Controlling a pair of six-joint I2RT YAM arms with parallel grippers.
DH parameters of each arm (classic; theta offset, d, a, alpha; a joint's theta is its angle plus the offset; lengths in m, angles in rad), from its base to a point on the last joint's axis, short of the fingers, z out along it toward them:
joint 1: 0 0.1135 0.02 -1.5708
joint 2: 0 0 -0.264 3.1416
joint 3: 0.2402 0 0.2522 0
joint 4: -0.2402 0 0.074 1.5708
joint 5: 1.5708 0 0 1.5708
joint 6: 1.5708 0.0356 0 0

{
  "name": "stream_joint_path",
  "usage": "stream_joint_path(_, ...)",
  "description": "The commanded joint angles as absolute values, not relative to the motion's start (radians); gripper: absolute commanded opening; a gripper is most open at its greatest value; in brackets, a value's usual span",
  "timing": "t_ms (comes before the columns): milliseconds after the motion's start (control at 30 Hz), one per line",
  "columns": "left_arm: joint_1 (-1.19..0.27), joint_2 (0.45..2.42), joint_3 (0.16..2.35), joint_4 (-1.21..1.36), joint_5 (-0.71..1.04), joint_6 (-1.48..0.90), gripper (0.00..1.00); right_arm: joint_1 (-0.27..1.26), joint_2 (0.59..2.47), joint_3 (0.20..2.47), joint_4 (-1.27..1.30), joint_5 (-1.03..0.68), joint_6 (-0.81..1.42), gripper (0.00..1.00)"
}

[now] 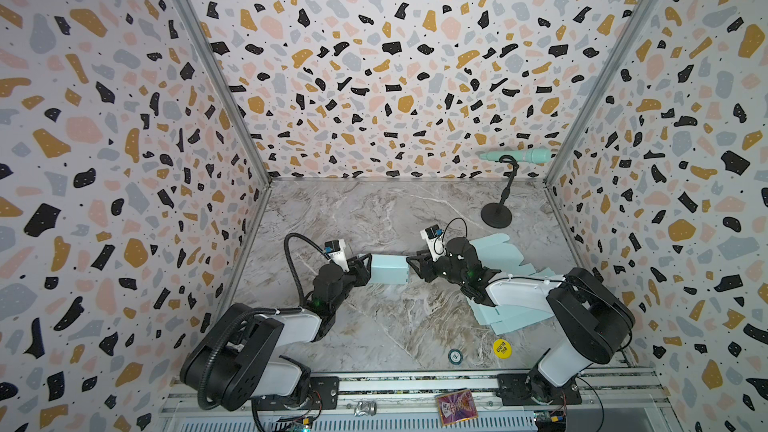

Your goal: Fold the paper box

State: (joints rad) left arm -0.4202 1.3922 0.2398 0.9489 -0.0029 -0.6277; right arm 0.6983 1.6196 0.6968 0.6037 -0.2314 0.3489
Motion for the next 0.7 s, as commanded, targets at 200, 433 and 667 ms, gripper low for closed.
stream_joint_path(200, -0.414, 1.456, 0.175, 0.843, -0.03, -0.64, 0.52, 0.692, 1.598, 0.665, 0.489, -0.234, 0.355, 0.47)
stream_joint_path(433, -0.419, 1.263, 0.232, 0.631, -0.052, -0.633, 0.55, 0.696, 1.489, 0.72, 0.378, -0.206, 0.364, 0.51)
stream_joint_path(667, -0.43, 1.097, 0.315, 0.357, -0.032, -0.609, 0.58, 0.707, 1.404, 0.766, 0.312, -0.282, 0.427, 0.71)
